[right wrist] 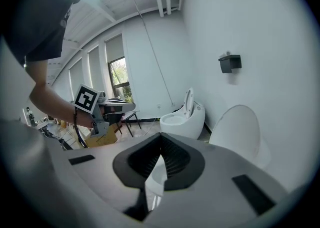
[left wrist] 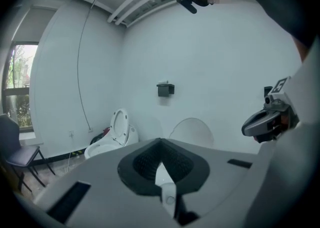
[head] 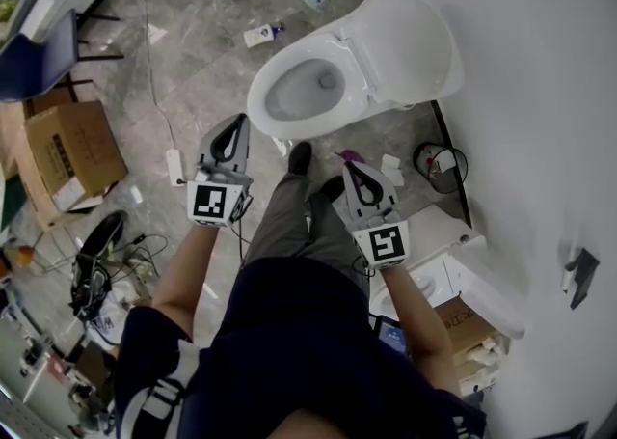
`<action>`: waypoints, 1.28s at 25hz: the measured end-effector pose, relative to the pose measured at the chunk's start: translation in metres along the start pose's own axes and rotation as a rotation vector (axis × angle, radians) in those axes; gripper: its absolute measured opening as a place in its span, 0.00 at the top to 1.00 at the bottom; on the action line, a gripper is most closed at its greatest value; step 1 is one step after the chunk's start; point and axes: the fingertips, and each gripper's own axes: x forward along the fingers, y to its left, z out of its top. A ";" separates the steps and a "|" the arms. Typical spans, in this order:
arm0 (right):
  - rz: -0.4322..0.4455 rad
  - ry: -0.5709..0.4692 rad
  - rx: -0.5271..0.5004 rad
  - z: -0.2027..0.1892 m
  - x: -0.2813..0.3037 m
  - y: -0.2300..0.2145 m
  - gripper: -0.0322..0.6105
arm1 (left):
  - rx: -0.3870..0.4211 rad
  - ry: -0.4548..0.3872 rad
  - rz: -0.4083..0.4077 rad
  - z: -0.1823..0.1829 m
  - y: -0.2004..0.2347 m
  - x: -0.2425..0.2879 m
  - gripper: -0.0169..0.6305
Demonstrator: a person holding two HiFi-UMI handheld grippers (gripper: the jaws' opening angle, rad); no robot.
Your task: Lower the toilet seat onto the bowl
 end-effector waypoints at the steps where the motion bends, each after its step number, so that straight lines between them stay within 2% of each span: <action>1: -0.015 -0.008 0.000 0.002 -0.004 -0.003 0.92 | 0.013 -0.011 -0.004 0.007 -0.004 -0.002 0.94; 9: -0.125 -0.082 -0.022 0.026 -0.042 -0.024 0.92 | 0.089 -0.073 -0.056 0.054 -0.044 -0.009 0.94; 15: -0.224 -0.150 -0.040 0.049 -0.077 -0.040 0.92 | 0.114 -0.133 -0.091 0.092 -0.071 -0.008 0.94; 22: -0.334 -0.236 -0.057 0.076 -0.121 -0.057 0.92 | 0.180 -0.230 -0.153 0.138 -0.112 -0.013 0.94; 32: -0.462 -0.319 -0.057 0.108 -0.180 -0.078 0.92 | 0.254 -0.306 -0.228 0.179 -0.162 -0.022 0.94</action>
